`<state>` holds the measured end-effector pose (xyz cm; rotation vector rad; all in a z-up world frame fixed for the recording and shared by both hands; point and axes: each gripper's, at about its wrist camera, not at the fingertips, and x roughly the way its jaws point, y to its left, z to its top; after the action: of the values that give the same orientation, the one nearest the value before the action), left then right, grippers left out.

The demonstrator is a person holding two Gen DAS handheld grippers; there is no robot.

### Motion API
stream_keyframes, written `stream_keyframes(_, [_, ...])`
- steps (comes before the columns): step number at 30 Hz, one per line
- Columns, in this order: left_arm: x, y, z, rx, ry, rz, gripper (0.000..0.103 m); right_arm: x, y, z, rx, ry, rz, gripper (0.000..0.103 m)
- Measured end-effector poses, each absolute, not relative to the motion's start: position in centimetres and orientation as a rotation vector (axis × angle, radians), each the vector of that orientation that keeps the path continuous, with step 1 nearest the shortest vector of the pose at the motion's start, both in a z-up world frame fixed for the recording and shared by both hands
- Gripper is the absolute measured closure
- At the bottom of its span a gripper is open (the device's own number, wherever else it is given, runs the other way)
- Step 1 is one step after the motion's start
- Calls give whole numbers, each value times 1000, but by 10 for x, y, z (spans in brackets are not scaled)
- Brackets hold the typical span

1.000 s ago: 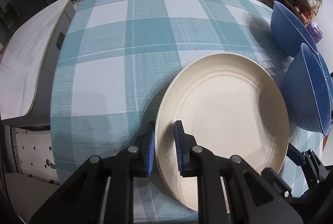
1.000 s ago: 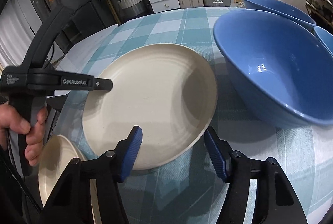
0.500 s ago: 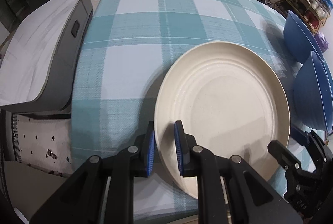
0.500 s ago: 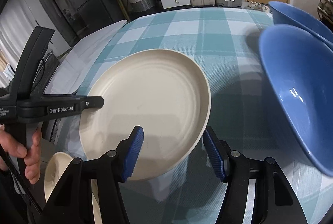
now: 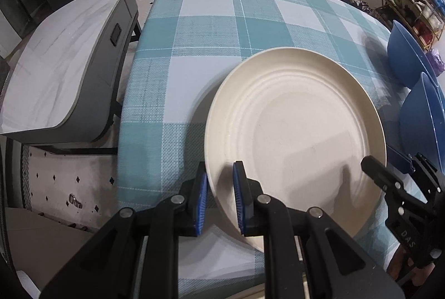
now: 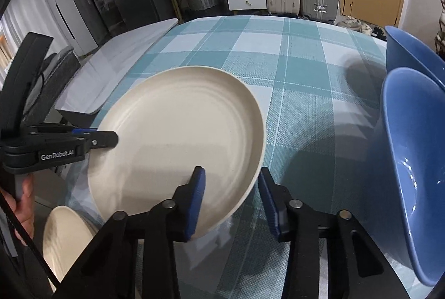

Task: Organize plates and bowls
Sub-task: 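Carry the cream plates toward each other with both grippers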

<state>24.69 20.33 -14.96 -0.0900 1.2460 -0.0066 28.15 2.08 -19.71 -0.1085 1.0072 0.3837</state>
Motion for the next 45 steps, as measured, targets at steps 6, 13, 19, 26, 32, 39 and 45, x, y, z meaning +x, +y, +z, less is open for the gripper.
stream_keyframes(6, [244,208,-149,-90,1245,7,88,287,23,-198,-125,1005,369,83])
stream_keyframes(13, [239,214,-147,-92,1235,16,88,291,31,-198,-156,1009,362,88])
stream_keyframes(19, [237,220,-151,-110,1248,0,88,295,35,-200,-158,1026,365,89])
stream_keyframes(26, [236,222,-152,-111,1247,-9,87,305,47,-205,-225,1018,353,88])
stream_keyframes(32, [234,223,-150,-119,1245,9,88,303,55,-200,-283,984,347,89])
stream_keyframes(39, [229,223,-139,-137,1220,10,88,296,51,-181,-260,946,354,90])
stream_keyframes(45, [218,224,-122,-149,1186,12,88,286,51,-158,-256,904,365,90])
